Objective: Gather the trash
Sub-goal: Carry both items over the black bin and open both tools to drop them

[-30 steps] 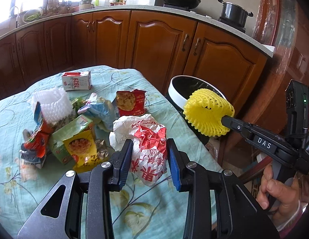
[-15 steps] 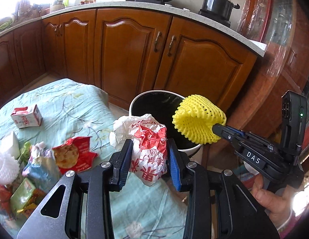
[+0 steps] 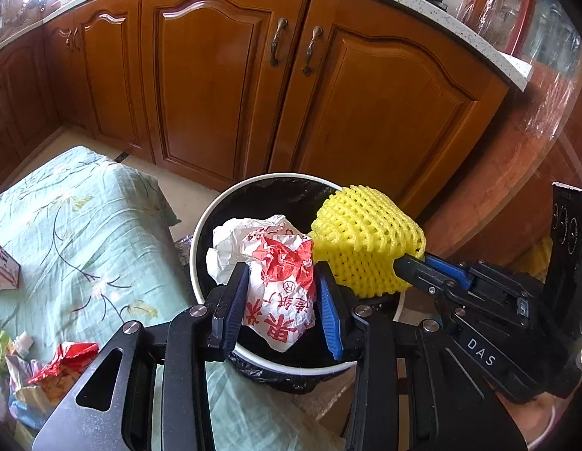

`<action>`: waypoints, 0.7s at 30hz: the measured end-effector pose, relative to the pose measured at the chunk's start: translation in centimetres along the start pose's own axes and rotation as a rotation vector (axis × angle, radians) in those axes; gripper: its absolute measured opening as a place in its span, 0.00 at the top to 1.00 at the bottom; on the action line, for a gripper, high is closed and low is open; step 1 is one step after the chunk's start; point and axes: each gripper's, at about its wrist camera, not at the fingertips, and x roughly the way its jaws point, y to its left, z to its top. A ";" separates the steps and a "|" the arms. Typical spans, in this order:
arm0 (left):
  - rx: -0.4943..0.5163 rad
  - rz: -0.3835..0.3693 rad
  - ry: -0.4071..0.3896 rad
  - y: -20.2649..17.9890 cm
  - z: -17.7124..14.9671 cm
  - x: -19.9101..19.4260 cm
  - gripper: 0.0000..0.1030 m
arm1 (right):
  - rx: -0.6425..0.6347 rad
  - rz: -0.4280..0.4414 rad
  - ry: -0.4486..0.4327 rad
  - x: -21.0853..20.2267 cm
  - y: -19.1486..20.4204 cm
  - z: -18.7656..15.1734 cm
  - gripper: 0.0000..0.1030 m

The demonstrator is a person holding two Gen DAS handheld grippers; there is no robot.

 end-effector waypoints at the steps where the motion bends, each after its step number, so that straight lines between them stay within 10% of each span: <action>1: 0.001 -0.002 0.008 0.0 0.0 0.4 0.62 | -0.001 0.000 0.009 0.3 -0.1 0.0 0.88; 21: -0.081 -0.029 -0.051 2.5 -1.0 -1.0 0.38 | 0.070 0.045 -0.048 -0.8 -0.8 0.1 0.62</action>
